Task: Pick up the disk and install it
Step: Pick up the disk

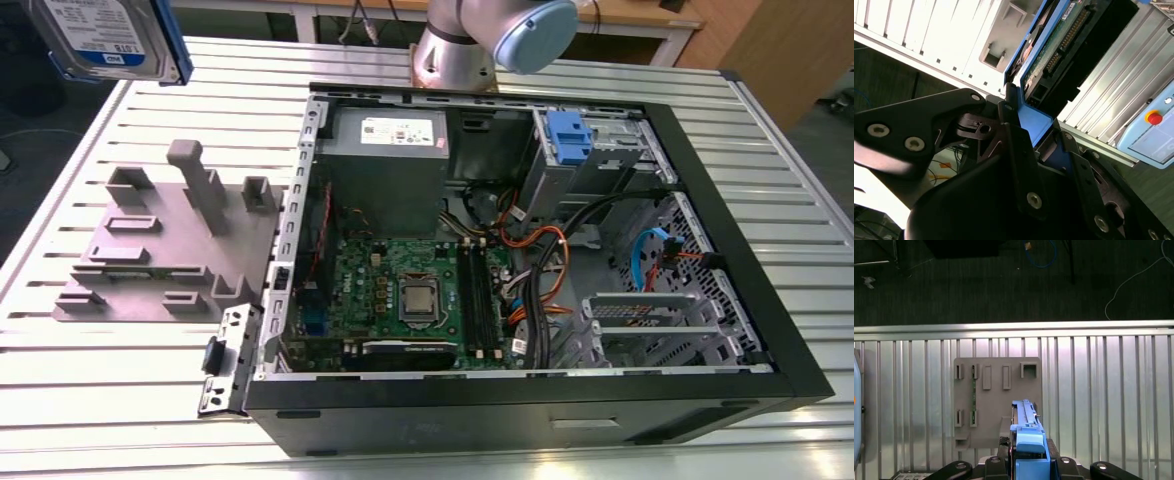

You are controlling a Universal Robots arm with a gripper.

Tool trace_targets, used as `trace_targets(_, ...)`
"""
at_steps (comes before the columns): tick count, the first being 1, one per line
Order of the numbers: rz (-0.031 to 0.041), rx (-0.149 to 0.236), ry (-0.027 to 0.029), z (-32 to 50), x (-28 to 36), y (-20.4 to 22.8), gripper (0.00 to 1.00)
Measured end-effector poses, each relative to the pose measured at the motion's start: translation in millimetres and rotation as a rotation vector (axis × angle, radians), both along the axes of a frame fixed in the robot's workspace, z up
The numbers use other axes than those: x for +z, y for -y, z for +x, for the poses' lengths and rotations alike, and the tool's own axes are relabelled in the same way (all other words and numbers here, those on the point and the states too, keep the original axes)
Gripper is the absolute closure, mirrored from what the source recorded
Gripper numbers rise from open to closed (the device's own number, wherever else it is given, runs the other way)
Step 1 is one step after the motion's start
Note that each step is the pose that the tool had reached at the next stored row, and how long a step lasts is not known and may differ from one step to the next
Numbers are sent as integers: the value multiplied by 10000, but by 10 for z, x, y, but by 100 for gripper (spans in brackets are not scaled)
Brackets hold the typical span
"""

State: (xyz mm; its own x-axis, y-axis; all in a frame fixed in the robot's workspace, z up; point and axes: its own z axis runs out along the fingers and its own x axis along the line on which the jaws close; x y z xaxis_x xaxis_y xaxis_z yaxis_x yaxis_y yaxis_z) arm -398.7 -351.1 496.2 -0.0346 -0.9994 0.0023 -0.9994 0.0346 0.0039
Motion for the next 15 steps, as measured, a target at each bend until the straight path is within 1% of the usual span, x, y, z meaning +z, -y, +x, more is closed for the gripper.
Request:
trace_targets(9,0,1,-1,3,46,0,64)
trace_targets(12,1,0,1,5,46,0,64)
trace_targets(15,0,1,0,27,47,0,64)
